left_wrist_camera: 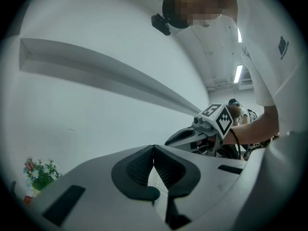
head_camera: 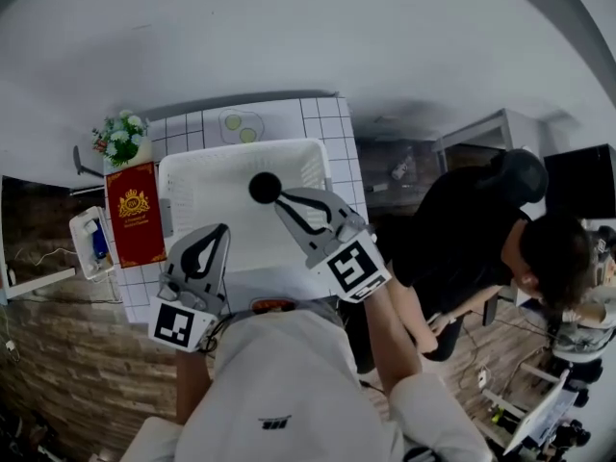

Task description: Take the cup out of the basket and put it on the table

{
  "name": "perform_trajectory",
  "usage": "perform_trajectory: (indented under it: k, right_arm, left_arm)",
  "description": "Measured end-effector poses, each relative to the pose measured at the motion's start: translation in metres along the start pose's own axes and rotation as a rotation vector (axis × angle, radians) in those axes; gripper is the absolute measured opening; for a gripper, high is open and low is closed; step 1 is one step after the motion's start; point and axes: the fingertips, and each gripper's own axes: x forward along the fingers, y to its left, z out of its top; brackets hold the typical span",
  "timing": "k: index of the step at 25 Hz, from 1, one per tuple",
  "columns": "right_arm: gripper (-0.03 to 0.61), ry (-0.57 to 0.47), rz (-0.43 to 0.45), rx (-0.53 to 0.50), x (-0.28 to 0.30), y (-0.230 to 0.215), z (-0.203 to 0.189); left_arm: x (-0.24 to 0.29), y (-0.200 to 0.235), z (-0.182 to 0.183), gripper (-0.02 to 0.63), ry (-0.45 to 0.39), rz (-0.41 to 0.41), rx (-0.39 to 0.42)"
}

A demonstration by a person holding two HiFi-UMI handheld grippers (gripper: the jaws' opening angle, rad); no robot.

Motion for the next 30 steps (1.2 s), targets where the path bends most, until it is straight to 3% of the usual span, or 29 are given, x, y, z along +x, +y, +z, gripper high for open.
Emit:
perform_trajectory:
  k: [3, 7, 17, 25, 30]
  right_arm:
    - [0.032, 0.066, 0.053, -0.062, 0.014, -0.004, -0.009]
    - [0.103, 0.155, 0.155, -0.168, 0.039, -0.003, -0.029]
    - [0.256, 0.507, 0.406, -0.431, 0.091, 0.007, -0.1]
    - [0.381, 0.689, 0.532, -0.519, 0.107, 0.014, -0.142]
    - [0.411, 0.768, 0.565, -0.558, 0.117, 0.013, -0.164]
  left_arm:
    - [0.001, 0.003, -0.001, 0.011, -0.003, 0.004, -0.002]
    - [0.001, 0.005, -0.002, 0.011, -0.005, 0.01, -0.01]
    - [-0.004, 0.013, -0.007, 0.011, -0.004, 0.035, -0.025]
    - [-0.009, 0.022, -0.012, 0.011, -0.003, 0.06, -0.042]
    - [-0.01, 0.022, -0.014, 0.011, 0.003, 0.064, -0.045]
